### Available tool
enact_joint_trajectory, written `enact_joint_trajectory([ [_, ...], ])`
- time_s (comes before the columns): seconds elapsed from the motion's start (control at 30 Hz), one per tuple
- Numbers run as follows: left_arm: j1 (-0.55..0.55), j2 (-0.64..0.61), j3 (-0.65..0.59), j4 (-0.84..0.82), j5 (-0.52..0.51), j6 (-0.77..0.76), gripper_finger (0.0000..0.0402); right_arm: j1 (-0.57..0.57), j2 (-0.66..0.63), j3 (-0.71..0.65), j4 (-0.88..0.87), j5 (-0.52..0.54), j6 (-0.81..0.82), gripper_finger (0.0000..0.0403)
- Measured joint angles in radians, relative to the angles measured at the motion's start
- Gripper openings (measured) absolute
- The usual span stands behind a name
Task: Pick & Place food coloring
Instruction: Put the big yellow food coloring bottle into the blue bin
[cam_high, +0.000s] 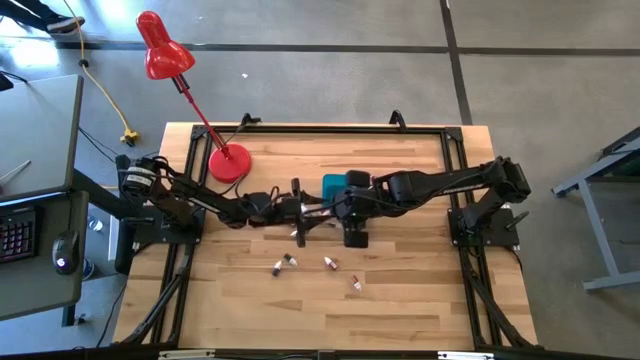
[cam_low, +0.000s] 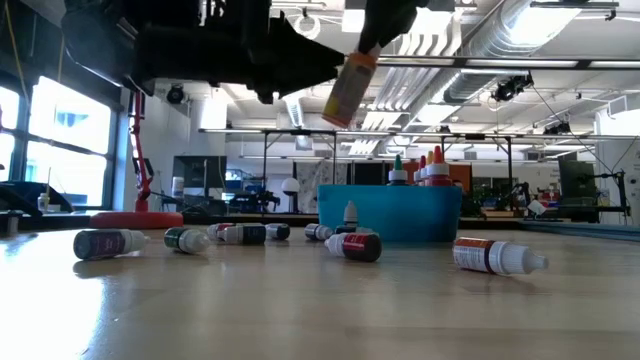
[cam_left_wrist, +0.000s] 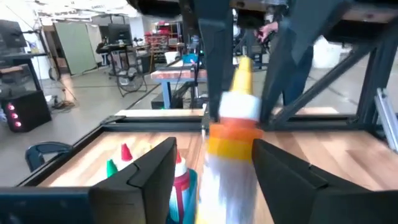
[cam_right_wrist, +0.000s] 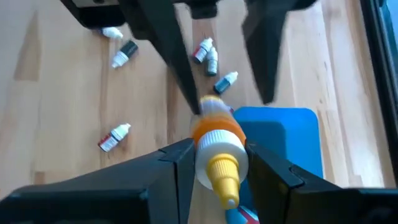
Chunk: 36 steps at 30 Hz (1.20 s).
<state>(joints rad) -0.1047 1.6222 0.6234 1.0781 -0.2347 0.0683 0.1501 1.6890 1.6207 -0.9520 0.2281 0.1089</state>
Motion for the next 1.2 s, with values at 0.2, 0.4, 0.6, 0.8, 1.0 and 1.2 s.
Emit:
enact_joint_trajectory([
  [0.2, 0.000, 0.000, 0.000, -0.049, -0.035, 0.000, 0.0236, -0.007, 0.000, 0.000, -0.059, 0.043, 0.020, 0.0114],
  [0.4, 0.000, -0.027, 0.001, -0.026, -0.041, -0.021, 0.0238, -0.066, 0.000, 0.000, -0.220, 0.097, 0.079, 0.0114],
  [0.6, 0.000, -0.034, 0.000, -0.036, -0.039, -0.021, 0.0239, -0.183, 0.000, 0.000, -0.236, 0.017, 0.110, 0.0114],
  [0.8, 0.000, -0.033, 0.000, -0.087, -0.038, -0.021, 0.0239, -0.292, 0.001, 0.000, -0.250, -0.074, 0.082, 0.0114],
  [1.0, 0.000, -0.033, 0.000, -0.099, -0.039, -0.021, 0.0239, -0.326, 0.053, 0.001, -0.265, -0.097, 0.074, 0.0114],
  [1.2, 0.000, -0.033, 0.000, -0.119, -0.040, -0.021, 0.0239, -0.325, 0.109, 0.007, -0.269, -0.092, 0.051, 0.0114],
])
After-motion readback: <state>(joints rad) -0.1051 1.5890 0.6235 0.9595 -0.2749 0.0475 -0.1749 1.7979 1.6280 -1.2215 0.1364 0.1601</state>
